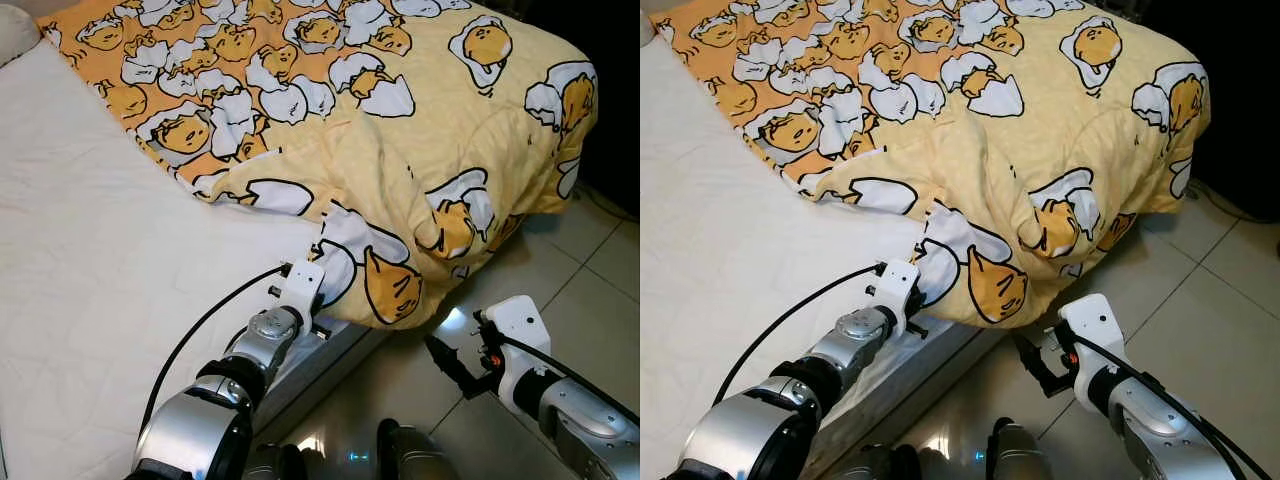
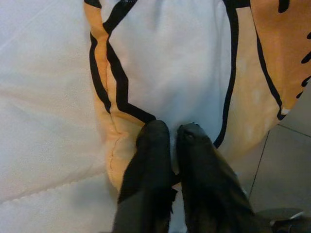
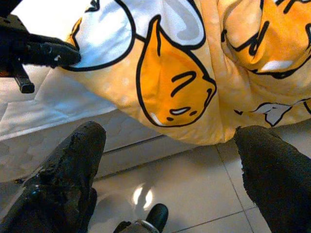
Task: Clean up the room
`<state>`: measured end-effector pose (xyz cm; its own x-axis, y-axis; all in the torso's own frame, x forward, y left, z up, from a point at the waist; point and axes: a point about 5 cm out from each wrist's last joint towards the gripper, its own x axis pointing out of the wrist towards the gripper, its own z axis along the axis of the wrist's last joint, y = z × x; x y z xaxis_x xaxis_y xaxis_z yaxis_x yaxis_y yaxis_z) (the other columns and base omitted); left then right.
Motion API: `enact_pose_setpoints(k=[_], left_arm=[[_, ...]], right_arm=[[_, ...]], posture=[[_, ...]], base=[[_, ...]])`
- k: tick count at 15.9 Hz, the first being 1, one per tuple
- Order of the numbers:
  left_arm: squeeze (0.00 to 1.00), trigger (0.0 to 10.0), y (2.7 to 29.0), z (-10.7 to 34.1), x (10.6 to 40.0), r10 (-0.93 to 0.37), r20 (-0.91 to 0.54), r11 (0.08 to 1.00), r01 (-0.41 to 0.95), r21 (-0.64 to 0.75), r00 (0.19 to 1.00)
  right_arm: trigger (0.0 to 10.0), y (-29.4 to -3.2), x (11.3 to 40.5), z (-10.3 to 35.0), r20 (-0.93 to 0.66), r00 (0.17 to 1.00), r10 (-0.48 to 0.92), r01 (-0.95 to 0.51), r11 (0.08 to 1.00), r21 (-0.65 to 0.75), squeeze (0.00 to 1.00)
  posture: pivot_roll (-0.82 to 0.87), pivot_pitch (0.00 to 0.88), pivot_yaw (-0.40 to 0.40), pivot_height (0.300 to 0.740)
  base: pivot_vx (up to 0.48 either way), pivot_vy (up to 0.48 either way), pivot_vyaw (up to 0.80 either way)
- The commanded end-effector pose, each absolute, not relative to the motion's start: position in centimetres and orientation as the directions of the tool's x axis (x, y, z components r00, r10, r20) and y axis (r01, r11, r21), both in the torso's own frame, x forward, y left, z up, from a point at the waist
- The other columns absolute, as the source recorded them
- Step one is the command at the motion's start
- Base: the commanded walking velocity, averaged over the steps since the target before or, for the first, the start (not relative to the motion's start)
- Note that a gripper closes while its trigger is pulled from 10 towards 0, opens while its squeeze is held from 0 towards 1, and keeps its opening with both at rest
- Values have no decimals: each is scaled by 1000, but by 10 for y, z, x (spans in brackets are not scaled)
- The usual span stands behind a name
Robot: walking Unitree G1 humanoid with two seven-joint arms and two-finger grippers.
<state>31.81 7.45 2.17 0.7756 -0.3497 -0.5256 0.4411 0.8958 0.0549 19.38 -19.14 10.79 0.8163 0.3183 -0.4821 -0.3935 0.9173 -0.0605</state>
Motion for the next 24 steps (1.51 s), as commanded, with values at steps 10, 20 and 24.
enact_pose_setpoints(k=[10,20,24], left_arm=[[0,0,62,-1,286,-604,-584,715,692,-97,542],[0,0,57,-7,275,-663,-587,650,746,-143,465],[0,0,57,-7,275,-663,-587,650,746,-143,465]], right_arm=[[10000,-199,201,110,-488,794,362,-445,894,-62,0],[10000,-201,202,110,-488,793,365,-449,891,-63,0],[10000,-201,202,110,-488,793,365,-449,891,-63,0]], posture=[[-202,194,130,740],[-196,190,123,740],[-196,190,123,740]], base=[[0,0,0],[0,0,0],[0,0,0]])
